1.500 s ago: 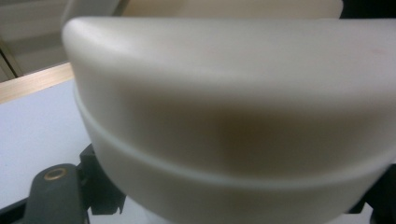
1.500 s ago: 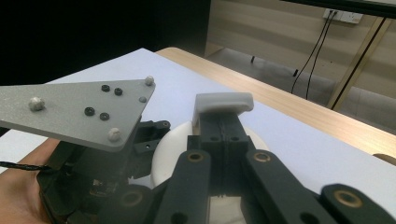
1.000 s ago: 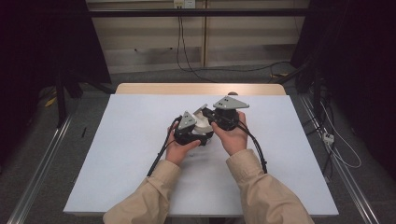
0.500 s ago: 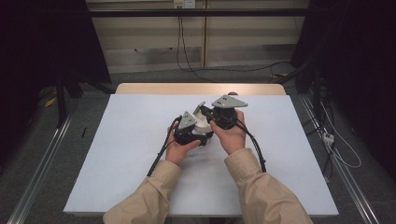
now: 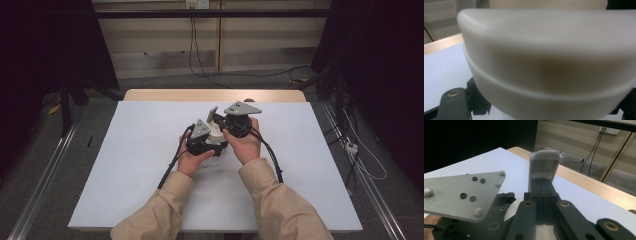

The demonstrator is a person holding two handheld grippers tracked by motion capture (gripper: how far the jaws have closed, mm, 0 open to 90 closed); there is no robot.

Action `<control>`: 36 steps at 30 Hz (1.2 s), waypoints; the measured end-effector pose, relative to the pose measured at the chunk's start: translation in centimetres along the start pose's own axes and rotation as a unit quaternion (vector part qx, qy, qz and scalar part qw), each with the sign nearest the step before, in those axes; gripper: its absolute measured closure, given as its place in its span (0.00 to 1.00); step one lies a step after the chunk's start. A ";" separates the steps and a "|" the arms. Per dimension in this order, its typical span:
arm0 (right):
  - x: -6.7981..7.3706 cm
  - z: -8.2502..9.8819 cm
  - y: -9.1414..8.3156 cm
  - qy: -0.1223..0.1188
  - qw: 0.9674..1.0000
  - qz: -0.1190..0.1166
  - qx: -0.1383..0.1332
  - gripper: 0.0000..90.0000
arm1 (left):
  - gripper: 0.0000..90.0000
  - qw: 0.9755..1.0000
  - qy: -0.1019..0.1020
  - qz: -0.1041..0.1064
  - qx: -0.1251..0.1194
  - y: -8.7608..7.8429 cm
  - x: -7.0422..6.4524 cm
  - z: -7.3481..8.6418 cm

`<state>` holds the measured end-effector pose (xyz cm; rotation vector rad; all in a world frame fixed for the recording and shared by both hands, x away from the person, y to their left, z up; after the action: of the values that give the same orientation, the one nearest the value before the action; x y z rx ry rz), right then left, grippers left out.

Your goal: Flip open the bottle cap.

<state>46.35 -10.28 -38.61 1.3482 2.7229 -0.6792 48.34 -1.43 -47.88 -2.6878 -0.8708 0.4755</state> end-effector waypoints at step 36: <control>-0.1 0.2 2.0 0.000 1.000 -0.010 0.002 1.00 | 0.20 1.000 0.000 -0.001 -0.001 0.0 0.0 0.0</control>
<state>47.89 -9.39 -39.46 1.3237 2.7398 -0.6856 48.35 -1.45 -47.89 -2.6875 -0.8745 0.4743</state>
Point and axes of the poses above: each handheld gripper's, and its own axes: y roughly forward along the jaws, z roughly out of its underside, x roughly to its left, the point moved 5 cm from there along y, roughly forward along the jaws, and after that the axes turned 12 degrees about -y, right-handed, at the moved point
